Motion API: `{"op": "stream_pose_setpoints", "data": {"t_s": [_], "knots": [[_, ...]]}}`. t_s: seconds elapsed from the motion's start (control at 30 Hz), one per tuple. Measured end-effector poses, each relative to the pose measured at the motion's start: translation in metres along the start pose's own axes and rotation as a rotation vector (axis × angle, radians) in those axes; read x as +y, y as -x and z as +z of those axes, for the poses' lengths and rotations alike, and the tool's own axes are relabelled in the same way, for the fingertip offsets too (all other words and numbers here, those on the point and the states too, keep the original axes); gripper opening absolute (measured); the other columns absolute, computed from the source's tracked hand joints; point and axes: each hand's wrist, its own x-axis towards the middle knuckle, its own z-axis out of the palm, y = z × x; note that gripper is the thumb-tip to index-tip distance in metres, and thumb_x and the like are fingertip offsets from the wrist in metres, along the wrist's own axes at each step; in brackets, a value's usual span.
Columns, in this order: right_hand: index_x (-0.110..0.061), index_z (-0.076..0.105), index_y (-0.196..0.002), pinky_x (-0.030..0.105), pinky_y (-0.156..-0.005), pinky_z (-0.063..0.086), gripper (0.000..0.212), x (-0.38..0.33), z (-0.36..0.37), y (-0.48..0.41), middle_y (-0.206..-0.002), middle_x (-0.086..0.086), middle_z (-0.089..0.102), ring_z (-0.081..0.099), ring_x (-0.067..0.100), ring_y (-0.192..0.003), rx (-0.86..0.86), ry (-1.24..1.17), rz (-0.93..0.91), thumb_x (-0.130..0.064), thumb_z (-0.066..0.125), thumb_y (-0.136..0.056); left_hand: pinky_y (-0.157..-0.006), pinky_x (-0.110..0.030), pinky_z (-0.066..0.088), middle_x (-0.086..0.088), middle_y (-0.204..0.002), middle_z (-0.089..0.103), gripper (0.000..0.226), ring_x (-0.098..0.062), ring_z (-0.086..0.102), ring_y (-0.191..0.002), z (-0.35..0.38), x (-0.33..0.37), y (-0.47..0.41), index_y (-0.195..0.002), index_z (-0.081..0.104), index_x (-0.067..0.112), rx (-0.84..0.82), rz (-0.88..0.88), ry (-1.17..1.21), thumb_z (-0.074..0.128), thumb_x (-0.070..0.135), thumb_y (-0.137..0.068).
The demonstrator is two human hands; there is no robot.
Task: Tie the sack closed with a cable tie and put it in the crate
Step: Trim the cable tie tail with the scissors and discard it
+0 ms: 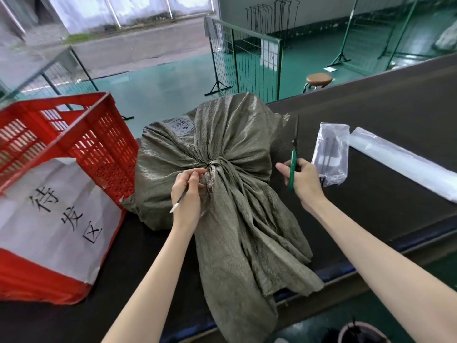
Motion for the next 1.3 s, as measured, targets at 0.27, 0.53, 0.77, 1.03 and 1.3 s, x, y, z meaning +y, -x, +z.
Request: {"op": "stream_pose_setpoints", "data": {"t_s": [0.27,0.53,0.77,1.03,1.3], "knots": [[-0.001,0.057,-0.085,0.021,-0.043,0.037,0.047,-0.052,0.045,0.029,-0.056,0.0,0.051,0.044,0.011,-0.041,-0.464,-0.264,0.05,-0.047,0.063,-0.077,-0.059,-0.018,0.043,0.006,-0.084,0.062,0.03,-0.005,0.051,-0.071,-0.015,0.013,-0.002,-0.086,0.068,0.018,0.016,-0.043,0.042,0.041,0.013,-0.099],[-0.001,0.057,-0.096,0.025,-0.052,0.043,0.066,-0.057,0.058,0.047,-0.065,0.003,0.049,0.046,0.017,-0.051,-0.867,-0.19,0.264,-0.063,0.045,-0.077,-0.053,-0.009,0.041,0.001,-0.079,0.062,0.028,-0.002,0.05,-0.061,-0.029,0.016,-0.003,-0.086,0.059,0.016,0.049,-0.099,0.103,0.039,-0.003,-0.092],[-0.001,0.056,-0.105,0.038,-0.072,0.053,0.088,-0.052,0.059,0.051,-0.076,0.009,0.056,0.054,0.022,-0.062,-0.985,-0.198,0.481,-0.079,0.046,-0.066,-0.054,-0.015,0.04,0.0,-0.072,0.058,0.024,-0.006,0.047,-0.056,-0.039,0.017,-0.007,-0.085,0.059,0.014,0.087,-0.089,0.103,0.042,-0.001,-0.093],[0.001,0.054,-0.109,0.047,-0.086,0.053,0.097,-0.048,0.058,0.051,-0.078,0.012,0.058,0.056,0.022,-0.058,-1.014,-0.161,0.557,-0.084,0.044,-0.062,-0.057,-0.017,0.045,0.001,-0.073,0.064,0.024,-0.005,0.054,-0.06,-0.037,0.033,-0.018,-0.081,0.057,0.017,0.107,-0.113,0.182,0.042,0.001,-0.092],[0.001,0.052,-0.108,0.047,-0.08,0.057,0.096,-0.057,0.068,0.056,-0.072,0.012,0.054,0.054,0.019,-0.052,-1.007,-0.112,0.605,-0.083,0.032,-0.067,-0.057,-0.017,0.047,0.001,-0.075,0.063,0.026,-0.006,0.055,-0.065,-0.029,0.049,-0.031,-0.084,0.058,0.016,0.039,-0.044,0.162,0.04,0.0,-0.094]]}}
